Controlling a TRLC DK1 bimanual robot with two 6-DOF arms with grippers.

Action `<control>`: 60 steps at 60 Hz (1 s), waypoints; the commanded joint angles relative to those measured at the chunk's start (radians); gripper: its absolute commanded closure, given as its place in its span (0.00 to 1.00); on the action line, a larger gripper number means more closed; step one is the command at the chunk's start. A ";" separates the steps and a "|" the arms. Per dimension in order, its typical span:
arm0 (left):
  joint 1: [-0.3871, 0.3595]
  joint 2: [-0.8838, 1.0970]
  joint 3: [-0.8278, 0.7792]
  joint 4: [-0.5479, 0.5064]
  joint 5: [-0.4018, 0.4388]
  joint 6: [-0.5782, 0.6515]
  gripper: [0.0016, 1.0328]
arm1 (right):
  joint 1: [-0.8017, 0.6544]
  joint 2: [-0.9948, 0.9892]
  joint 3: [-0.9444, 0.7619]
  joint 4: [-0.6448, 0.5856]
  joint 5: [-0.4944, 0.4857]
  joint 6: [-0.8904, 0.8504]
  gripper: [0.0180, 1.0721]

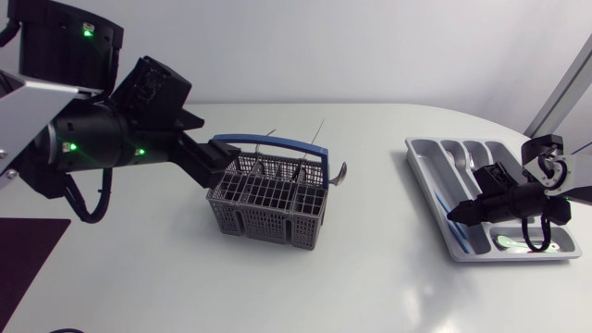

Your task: Sort the cutlery from the basket into the organizer compartments.

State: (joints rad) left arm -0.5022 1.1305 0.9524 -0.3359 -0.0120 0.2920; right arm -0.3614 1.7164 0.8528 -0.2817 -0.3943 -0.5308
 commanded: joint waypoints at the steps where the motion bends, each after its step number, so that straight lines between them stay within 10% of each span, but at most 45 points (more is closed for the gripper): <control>1: 0.024 -0.014 -0.026 -0.017 0.006 0.032 0.05 | 0.006 0.009 0.022 -0.008 0.008 0.020 0.48; 11: 0.077 -0.023 -0.047 -0.041 0.029 0.072 0.04 | 0.015 -0.092 0.000 -0.019 0.008 0.018 0.24; 24: 0.134 -0.006 -0.107 -0.051 0.064 0.133 0.04 | 0.133 -0.259 -0.028 -0.036 -0.021 0.064 0.22; 32: 0.197 0.037 -0.121 -0.064 0.172 0.139 0.21 | 0.253 -0.276 -0.009 -0.025 -0.021 0.129 0.23; 43: 0.266 0.101 -0.119 -0.063 0.248 0.154 0.74 | 0.361 -0.213 0.063 0.003 -0.021 0.192 0.53; 60: 0.317 0.163 -0.116 -0.069 0.303 0.179 0.83 | 0.466 -0.055 0.223 0.004 -0.058 0.265 0.95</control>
State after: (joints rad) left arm -0.2028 1.2579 0.8570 -0.3954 0.2810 0.4435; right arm 0.0784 1.5982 1.0222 -0.2836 -0.4416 -0.3157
